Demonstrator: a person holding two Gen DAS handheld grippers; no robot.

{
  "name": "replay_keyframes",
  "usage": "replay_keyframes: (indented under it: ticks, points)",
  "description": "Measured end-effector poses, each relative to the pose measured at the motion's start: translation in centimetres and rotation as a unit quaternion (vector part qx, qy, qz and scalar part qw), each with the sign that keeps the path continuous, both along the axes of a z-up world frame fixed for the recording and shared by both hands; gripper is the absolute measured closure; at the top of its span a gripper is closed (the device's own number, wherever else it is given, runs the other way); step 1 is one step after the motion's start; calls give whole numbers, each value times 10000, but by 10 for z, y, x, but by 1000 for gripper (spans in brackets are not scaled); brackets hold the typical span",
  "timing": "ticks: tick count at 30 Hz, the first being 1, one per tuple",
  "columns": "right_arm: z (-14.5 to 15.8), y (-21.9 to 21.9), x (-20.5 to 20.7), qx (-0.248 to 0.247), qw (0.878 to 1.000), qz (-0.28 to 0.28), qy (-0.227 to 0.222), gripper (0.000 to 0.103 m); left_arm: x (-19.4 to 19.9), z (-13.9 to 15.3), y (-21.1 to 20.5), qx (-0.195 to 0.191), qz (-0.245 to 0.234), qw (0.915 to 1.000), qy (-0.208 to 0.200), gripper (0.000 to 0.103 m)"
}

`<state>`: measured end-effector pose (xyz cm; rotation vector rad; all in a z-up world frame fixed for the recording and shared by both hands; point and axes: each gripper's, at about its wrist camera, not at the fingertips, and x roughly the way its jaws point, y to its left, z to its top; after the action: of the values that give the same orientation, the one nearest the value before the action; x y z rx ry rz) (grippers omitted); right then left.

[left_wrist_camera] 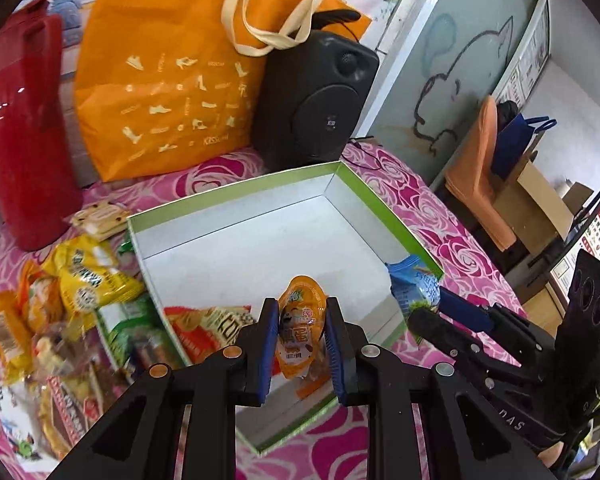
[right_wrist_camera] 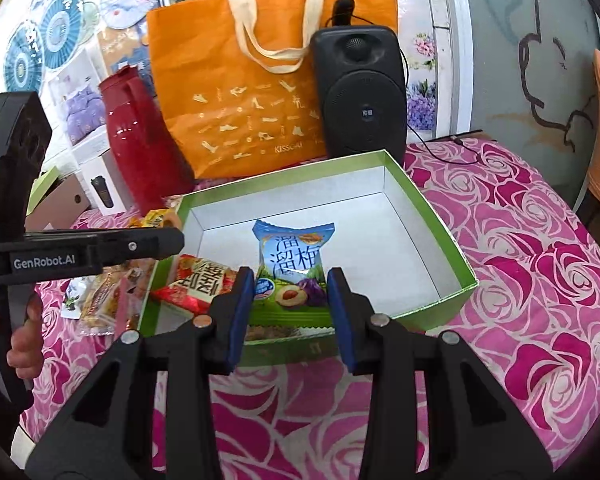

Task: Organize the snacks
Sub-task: 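Carry both bags into the green box and open both tools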

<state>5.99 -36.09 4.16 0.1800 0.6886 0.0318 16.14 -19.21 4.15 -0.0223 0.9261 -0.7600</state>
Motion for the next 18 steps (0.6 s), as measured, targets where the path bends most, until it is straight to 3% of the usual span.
replay_keyframes:
  ticks: [13,14,15,16,18]
  points:
    - [-37,-3,37,364,9983,15,446,62,43,-36,-26,383,78,9987,337,76]
    - [-38,-2,38,332,9984,29,459,62,45,-36,-25,384,160,9986,338,70]
    - [-39,0,38,266,9986,78,459,54,47,-36,-24,373,235,9984,345,46]
    - [-38,2,38,156,9988,128,435,36,48,-34,-19,325,400,9981,335,23]
    - [-35,5,37,-2,9993,173,339,12,49,-30,-9,176,695,9972,205,17]
